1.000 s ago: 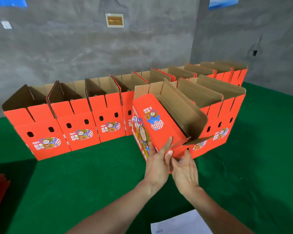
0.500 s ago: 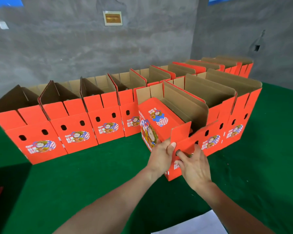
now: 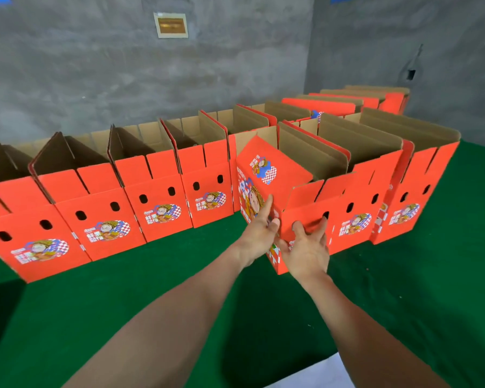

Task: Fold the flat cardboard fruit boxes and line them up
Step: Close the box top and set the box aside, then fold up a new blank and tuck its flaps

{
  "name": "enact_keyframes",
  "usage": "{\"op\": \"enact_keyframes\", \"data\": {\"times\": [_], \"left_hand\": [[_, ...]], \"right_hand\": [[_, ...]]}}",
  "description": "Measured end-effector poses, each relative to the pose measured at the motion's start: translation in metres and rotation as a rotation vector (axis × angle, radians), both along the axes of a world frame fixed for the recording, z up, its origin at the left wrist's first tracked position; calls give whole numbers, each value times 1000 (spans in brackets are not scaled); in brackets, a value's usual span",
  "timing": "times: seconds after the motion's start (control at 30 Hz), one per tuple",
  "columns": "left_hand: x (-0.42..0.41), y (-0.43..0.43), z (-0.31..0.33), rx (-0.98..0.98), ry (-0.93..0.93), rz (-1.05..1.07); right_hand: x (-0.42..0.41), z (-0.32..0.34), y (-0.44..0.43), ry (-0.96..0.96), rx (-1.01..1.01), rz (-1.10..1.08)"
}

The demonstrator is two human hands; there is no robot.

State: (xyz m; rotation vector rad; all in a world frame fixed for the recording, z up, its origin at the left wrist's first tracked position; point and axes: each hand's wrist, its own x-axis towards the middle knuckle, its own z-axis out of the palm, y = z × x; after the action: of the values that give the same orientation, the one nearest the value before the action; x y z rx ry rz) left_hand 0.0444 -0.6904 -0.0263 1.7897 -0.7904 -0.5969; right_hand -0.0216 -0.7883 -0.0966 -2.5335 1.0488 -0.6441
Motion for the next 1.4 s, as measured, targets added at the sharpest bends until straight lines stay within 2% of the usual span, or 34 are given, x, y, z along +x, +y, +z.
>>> {"op": "enact_keyframes", "data": {"times": [0.17, 0.33, 0.53, 0.67, 0.77, 0.87, 1.0, 1.13, 1.3, 1.4], "left_hand": [[17, 44, 9, 110, -27, 156], [45, 132, 18, 197, -41, 266], [71, 254, 29, 254, -46, 581], [72, 320, 31, 262, -46, 699], [66, 362, 30, 241, -39, 771], [55, 400, 27, 220, -35, 836], [31, 453, 24, 243, -72, 903], [10, 532, 21, 484, -350, 1012], [-4, 641, 10, 741, -374, 1086], [-12, 677, -3, 1018, -355, 1002]], "right_hand": [[-2, 6, -17, 65, -30, 1], [-13, 10, -33, 124, -48, -40], [-8, 27, -40, 214, 130, -99], [-4, 42, -16, 92, 313, -142], [-3, 59, 22, -99, 313, -178], [7, 83, 80, -245, 233, 71], [30, 115, 188, -255, 313, 478], [37, 118, 295, -208, 456, 707], [34, 94, 401, 16, 510, 852], [32, 78, 452, 132, 527, 887]]}}
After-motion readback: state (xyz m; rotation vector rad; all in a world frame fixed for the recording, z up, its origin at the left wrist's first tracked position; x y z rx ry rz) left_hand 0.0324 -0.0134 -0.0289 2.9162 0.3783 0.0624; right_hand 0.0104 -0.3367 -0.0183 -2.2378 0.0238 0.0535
